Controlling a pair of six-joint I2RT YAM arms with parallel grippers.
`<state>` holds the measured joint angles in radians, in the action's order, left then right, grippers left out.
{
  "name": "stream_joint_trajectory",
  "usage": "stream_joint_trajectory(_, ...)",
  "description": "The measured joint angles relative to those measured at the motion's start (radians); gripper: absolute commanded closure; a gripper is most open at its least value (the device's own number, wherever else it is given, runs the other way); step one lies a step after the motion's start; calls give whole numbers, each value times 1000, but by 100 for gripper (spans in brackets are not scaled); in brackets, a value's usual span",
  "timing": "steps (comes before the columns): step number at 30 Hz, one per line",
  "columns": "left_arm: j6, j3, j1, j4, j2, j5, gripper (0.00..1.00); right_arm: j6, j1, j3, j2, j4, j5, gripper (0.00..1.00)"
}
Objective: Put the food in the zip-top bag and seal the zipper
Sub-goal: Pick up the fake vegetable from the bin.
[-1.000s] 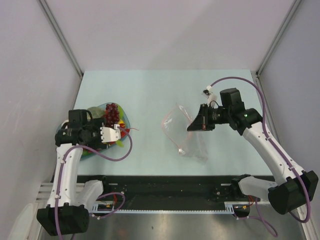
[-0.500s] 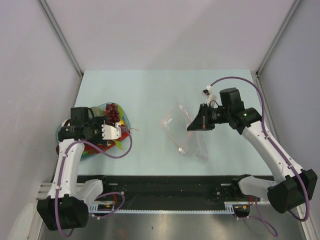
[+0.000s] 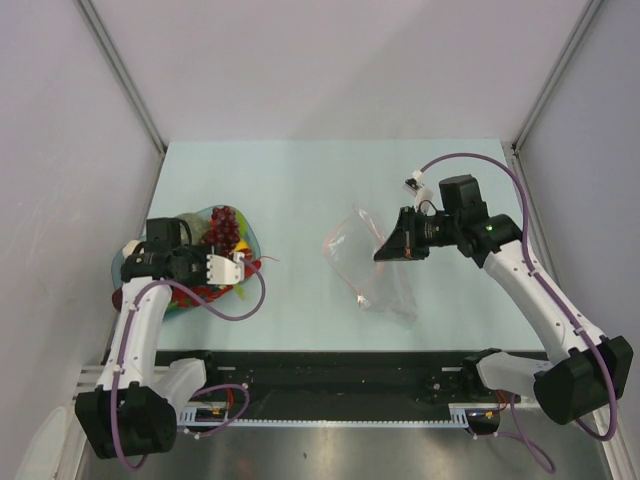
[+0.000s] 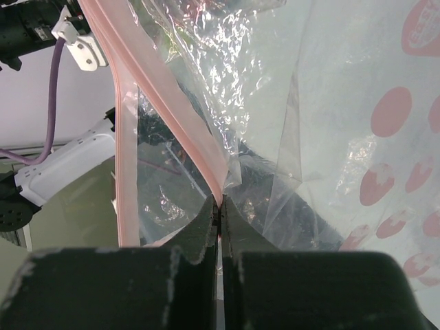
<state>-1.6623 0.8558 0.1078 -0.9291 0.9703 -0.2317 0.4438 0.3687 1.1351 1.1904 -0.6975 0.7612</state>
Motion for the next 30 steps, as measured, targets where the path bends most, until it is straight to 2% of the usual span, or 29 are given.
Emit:
stream_joint_trajectory(7, -15, 36, 0, -76, 6, -2, 80, 0, -3, 0, 3, 0, 0, 100)
stream_joint_trajectory(13, -29, 66, 2, -149, -49, 3, 100, -2, -4, 0, 3, 0, 3, 100)
stream_joint_trajectory(20, -32, 142, 2, -238, -93, 13, 100, -3, -4, 0, 5, 0, 7, 100)
stream_joint_trajectory(30, 5, 335, 1, -262, -93, 18, 100, -4, -6, 0, 5, 0, 8, 100)
